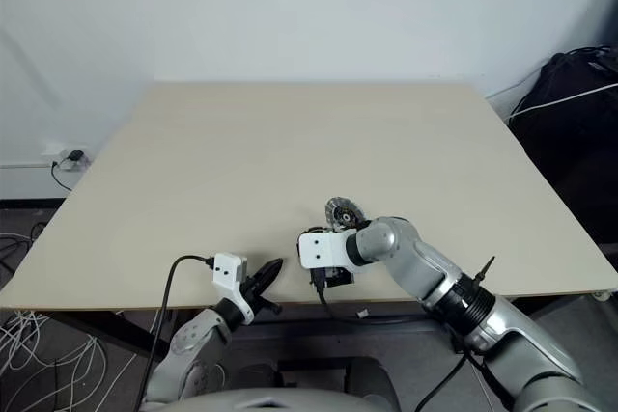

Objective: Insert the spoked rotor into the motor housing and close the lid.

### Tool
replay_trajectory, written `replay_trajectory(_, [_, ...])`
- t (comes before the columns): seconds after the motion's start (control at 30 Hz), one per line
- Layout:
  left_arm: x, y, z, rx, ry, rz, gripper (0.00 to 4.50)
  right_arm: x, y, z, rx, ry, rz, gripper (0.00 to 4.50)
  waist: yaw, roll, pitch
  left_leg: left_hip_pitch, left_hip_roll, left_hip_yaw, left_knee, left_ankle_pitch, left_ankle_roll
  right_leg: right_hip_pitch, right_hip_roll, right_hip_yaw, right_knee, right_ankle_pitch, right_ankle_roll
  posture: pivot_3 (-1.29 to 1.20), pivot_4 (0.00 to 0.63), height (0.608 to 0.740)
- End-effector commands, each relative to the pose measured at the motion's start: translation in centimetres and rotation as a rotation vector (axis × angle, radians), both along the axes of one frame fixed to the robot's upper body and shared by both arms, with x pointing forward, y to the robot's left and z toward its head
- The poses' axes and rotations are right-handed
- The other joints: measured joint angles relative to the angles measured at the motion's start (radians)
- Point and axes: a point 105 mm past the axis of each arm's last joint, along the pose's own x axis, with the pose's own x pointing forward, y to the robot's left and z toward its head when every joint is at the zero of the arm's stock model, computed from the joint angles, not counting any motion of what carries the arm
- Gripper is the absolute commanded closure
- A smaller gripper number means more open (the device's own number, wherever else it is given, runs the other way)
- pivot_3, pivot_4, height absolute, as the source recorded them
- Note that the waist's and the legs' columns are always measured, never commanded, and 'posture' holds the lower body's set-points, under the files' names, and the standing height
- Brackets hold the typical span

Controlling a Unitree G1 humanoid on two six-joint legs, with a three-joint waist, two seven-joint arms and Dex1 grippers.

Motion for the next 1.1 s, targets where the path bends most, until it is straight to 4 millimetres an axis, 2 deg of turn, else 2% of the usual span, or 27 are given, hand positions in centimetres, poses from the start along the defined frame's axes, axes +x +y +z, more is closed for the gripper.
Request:
replay_trajectory(0.03, [0.6, -0.2, 1.6, -0.015, -0.059, 0.002, 4.5, 0.8, -0.3, 0.7, -0.032, -0.052, 0.039, 1.0, 0.0, 0.0, 0.0, 0.0, 0.0, 0.0, 0.0, 0.0, 0.0, 0.0, 0.0, 0.0, 0.0, 0.0, 0.0, 0.0, 0.0, 0.74])
replay_trajectory(0.43, [0.5, -0.1, 1.6, -0.018, -0.057, 0.014, 4.5, 1.4, -0.9, -0.3, -0.085, -0.051, 0.049, 1.0, 0.001, 0.0, 0.0, 0.0, 0.0, 0.0, 0.0, 0.002, -0.003, 0.0, 0.0, 0.0, 0.0, 0.0, 0.0, 0.0, 0.0, 0.74])
replay_trajectory(0.53, [0.4, -0.1, 1.5, -0.02, -0.056, 0.015, 4.5, 1.3, -0.8, -0.4, -0.087, -0.047, 0.055, 1.62, 0.001, 0.0, 0.0, 0.0, 0.0, 0.0, 0.0, 0.002, -0.003, 0.0, 0.0, 0.0, 0.0, 0.0, 0.0, 0.0, 0.0, 0.74])
replay_trajectory(0.8, [0.4, -0.1, 1.5, -0.022, -0.054, 0.017, 4.5, 1.3, -0.8, -0.5, -0.086, -0.051, 0.056, 4.24, 0.001, 0.0, 0.0, 0.0, 0.0, 0.0, 0.0, 0.002, -0.003, 0.0, 0.0, 0.0, 0.0, 0.0, 0.0, 0.0, 0.0, 0.74])
replay_trajectory(0.83, [0.5, -0.2, 1.5, -0.022, -0.054, 0.017, 4.5, 1.3, -0.8, -0.5, -0.086, -0.051, 0.055, 4.38, 0.0, 0.0, 0.0, 0.0, 0.0, 0.0, 0.0, 0.002, -0.003, 0.0, 0.0, 0.0, 0.0, 0.0, 0.0, 0.0, 0.0, 0.74])
replay_trajectory(1.1, [0.5, -0.2, 1.5, -0.024, -0.055, 0.014, 4.5, 1.4, -0.6, -0.5, -0.064, -0.049, 0.001, 4.38, 0.0, 0.0, 0.0, 0.001, 0.0, 0.0, 0.0, 0.002, -0.003, 0.001, 0.0, 0.0, 0.0, 0.0, 0.0, 0.0, 0.0, 0.74])
